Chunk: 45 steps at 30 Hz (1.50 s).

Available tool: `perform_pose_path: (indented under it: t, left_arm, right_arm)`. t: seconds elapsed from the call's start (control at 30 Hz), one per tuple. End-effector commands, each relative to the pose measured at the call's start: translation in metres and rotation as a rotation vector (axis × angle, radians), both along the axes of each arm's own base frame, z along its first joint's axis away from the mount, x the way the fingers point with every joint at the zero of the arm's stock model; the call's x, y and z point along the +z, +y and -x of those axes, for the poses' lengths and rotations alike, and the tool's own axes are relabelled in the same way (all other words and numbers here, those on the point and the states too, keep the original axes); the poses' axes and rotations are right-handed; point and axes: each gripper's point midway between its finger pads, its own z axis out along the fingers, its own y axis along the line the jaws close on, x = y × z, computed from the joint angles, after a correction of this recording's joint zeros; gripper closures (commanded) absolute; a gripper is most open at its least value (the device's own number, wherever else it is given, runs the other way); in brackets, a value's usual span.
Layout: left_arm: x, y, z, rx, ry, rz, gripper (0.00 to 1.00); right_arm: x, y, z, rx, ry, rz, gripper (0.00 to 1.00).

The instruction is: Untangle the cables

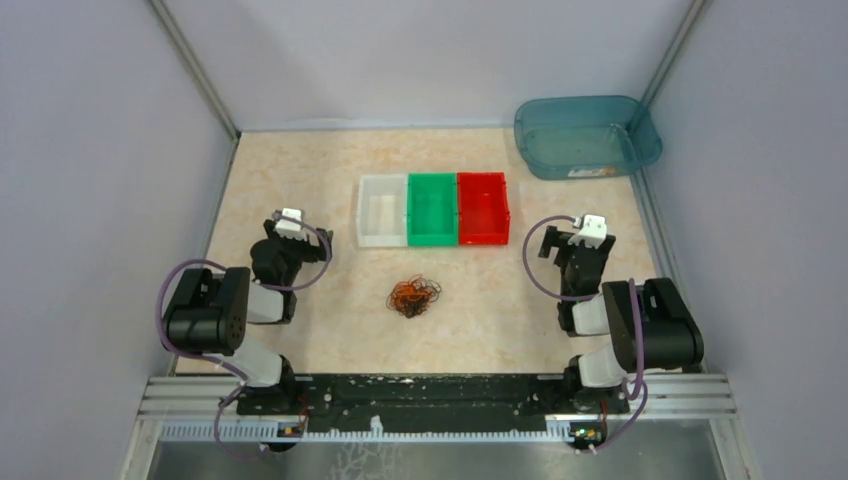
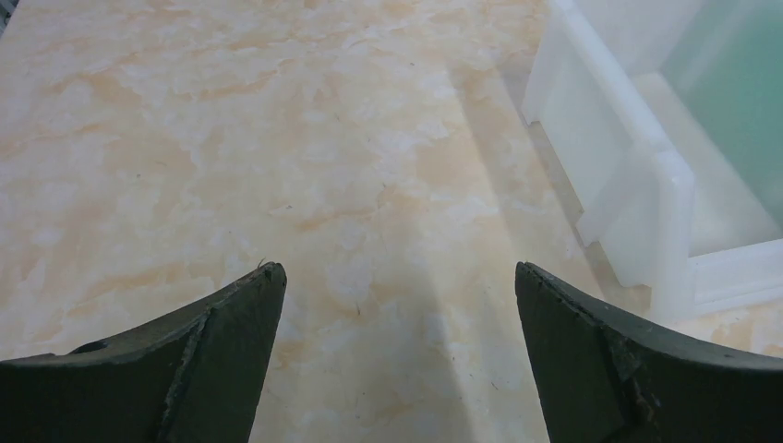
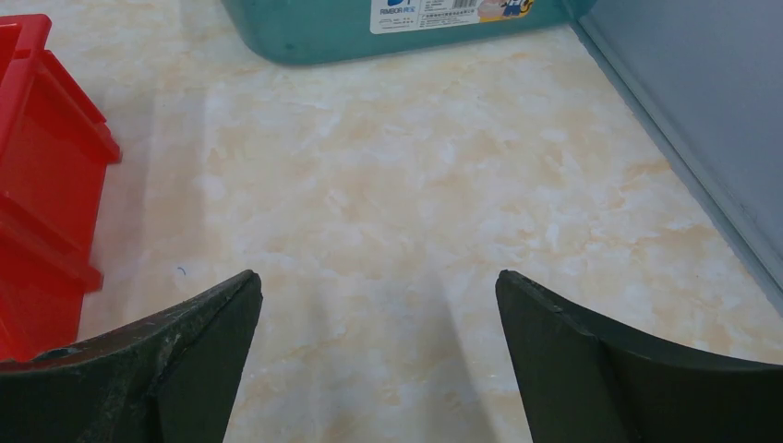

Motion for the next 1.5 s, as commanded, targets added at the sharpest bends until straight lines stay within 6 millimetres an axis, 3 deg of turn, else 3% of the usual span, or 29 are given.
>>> perform_pose_path:
  t: [0.0, 0.27, 0.37, 0.53, 0.63, 0.73, 0.83, 0.87, 1.0, 1.13, 1.27, 1.47]
  left_arm:
    - [0.008, 0.000, -0.002, 0.000, -0.034, -0.006, 0.01]
    - [0.008, 0.000, -0.003, 0.000, -0.034, -0.006, 0.01]
    - [0.008, 0.000, -0.002, 0.003, -0.035, -0.004, 0.00]
    - [0.023, 0.005, -0.019, 0.026, 0.020, 0.006, 0.00]
    - [0.011, -0.002, -0.023, -0.018, 0.243, 0.000, 0.00]
    - [0.019, -0.008, -0.024, -0.077, 0.329, -0.023, 0.00]
    - [0.037, -0.012, -0.019, -0.129, 0.323, -0.043, 0.00]
    - [0.044, -0.015, -0.015, -0.153, 0.315, -0.036, 0.00]
    - [0.079, -0.037, -0.003, -0.306, 0.309, 0.002, 0.01]
    - [0.100, -0.062, 0.010, -0.468, 0.363, 0.069, 0.01]
    - [0.099, -0.079, 0.030, -0.586, 0.455, 0.121, 0.01]
    - [0.076, -0.082, 0.067, -0.704, 0.576, 0.069, 0.01]
  right_arm:
    - [0.026, 0.001, -0.013, 0.007, -0.086, -0.007, 0.01]
    - [0.024, 0.000, -0.014, 0.007, -0.070, -0.018, 0.01]
    - [0.033, -0.012, -0.012, -0.072, -0.090, -0.035, 0.01]
    - [0.040, -0.030, -0.020, -0.223, 0.125, -0.062, 0.01]
    - [0.055, -0.018, -0.028, -0.205, 0.214, -0.146, 0.01]
    - [0.078, 0.005, -0.037, -0.116, 0.174, -0.266, 0.01]
    - [0.093, 0.013, -0.035, -0.182, 0.154, -0.510, 0.01]
    - [0.099, 0.021, -0.035, -0.147, 0.166, -0.550, 0.01]
    - [0.130, 0.089, -0.033, 0.228, 0.170, -0.641, 0.01]
    - [0.141, 0.173, -0.010, 0.413, 0.226, -0.417, 0.01]
    - [0.132, 0.247, 0.035, 0.645, 0.296, -0.289, 0.12]
    - [0.103, 0.315, 0.108, 0.978, 0.366, -0.150, 0.26]
